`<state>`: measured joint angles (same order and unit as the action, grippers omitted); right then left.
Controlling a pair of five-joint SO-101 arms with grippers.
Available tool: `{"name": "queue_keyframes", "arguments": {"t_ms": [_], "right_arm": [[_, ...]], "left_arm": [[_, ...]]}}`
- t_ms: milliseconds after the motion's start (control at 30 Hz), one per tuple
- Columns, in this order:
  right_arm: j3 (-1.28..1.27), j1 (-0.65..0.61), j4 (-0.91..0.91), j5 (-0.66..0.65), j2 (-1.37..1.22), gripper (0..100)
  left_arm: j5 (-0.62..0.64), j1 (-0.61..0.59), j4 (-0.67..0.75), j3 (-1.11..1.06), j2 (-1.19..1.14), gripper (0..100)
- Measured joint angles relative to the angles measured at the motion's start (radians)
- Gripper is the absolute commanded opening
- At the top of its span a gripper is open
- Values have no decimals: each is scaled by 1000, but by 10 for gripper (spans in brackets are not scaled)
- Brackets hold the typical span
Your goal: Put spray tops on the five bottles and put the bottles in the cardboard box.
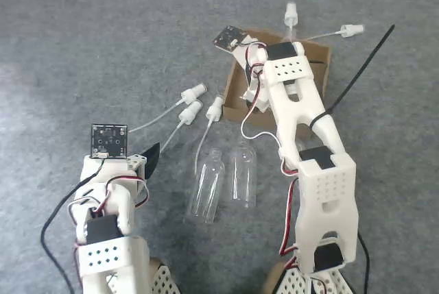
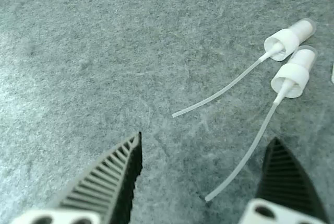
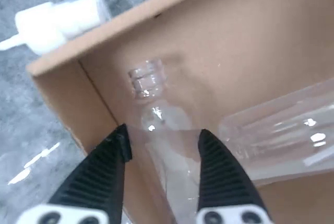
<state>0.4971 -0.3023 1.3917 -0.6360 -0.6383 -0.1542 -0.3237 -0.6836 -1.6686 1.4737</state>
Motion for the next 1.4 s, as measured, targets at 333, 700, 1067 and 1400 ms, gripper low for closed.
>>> {"name": "queue_keyframes", "arguments": {"t_ms": [333,700,1067,1400], "right_arm": [[-3,0,80,6,216,9],[-3,89,249,186,489,9],[-112,474,359,181,577,9],[-657,493,17,157,575,11]], "left_arm": [[0,0,0,-8,0,343],[0,0,0,-8,0,343],[0,0,9,-8,0,342],[0,0,12,-8,0,342]]}}
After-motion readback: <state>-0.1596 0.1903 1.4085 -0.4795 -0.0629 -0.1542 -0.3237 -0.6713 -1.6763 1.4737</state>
